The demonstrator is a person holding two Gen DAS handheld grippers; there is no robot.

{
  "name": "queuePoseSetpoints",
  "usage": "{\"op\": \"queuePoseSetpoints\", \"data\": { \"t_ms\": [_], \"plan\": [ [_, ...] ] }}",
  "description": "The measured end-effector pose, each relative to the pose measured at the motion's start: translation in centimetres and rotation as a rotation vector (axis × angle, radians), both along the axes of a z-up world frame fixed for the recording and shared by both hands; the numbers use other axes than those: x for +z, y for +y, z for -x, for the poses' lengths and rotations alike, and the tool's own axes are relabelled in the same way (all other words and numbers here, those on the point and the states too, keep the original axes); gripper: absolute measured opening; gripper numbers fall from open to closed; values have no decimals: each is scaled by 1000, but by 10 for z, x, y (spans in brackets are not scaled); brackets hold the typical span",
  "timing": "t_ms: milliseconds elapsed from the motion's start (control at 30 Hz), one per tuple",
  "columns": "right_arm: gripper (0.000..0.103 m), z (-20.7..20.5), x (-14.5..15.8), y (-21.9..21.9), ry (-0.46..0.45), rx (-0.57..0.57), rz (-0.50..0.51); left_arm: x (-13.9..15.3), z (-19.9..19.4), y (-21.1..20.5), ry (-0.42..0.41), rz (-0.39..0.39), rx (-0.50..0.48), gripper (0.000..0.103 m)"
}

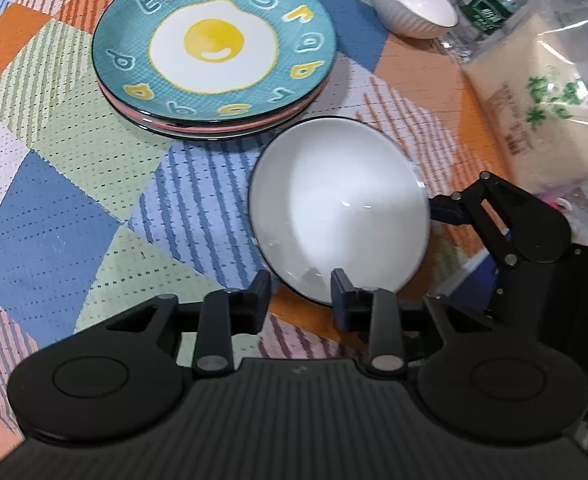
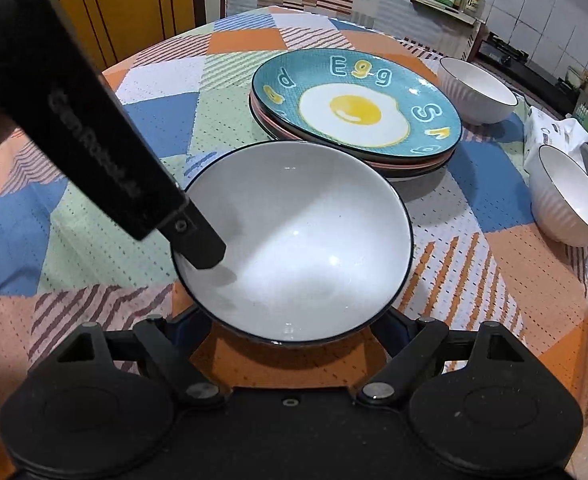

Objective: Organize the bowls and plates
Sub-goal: 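Carry the white bowl with the left tool toward the plate stack, then lower the bowl onto the table beside the plates and open the left tool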

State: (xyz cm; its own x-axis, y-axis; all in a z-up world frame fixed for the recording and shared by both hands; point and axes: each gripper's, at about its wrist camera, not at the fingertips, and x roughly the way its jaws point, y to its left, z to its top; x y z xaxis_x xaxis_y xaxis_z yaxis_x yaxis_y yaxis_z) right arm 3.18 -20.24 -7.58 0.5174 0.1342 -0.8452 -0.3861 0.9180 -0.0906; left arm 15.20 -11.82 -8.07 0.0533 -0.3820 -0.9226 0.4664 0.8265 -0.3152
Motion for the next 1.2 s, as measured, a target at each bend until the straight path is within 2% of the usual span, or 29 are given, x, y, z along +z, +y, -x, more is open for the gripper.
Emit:
{"op": "queuePoseSetpoints", "data": {
  "t_ms": [167, 333, 467, 733, 833, 967, 1100, 1200],
  "plan": [
    [89, 12, 20, -8, 14, 30, -5, 11, 6, -3, 37, 5, -8, 36],
    [89, 16, 52, -26, 5, 20, -59, 29, 11, -2, -13, 4, -14, 40],
    [89, 18, 78, -44, -68, -52, -53, 50, 11, -3, -74, 4, -29, 40],
    [89, 26, 114, -72, -283, -196, -38, 94, 0, -5, -157, 23, -45, 40],
    [89, 23, 115, -83, -355, -284, -67, 115, -12, -9, -204, 33, -49, 40],
    [89, 8, 102, -97, -406, -409, -128, 134, -26, -18, -278, 40, -77, 42],
    [89, -15, 76, -106, -382, -490, -139, 134, -36, -35, -324, 21, -121, 49],
    [89, -31, 57, -112, -342, -524, -174, 125, -39, -54, -324, 6, -162, 50]
  ]
}}
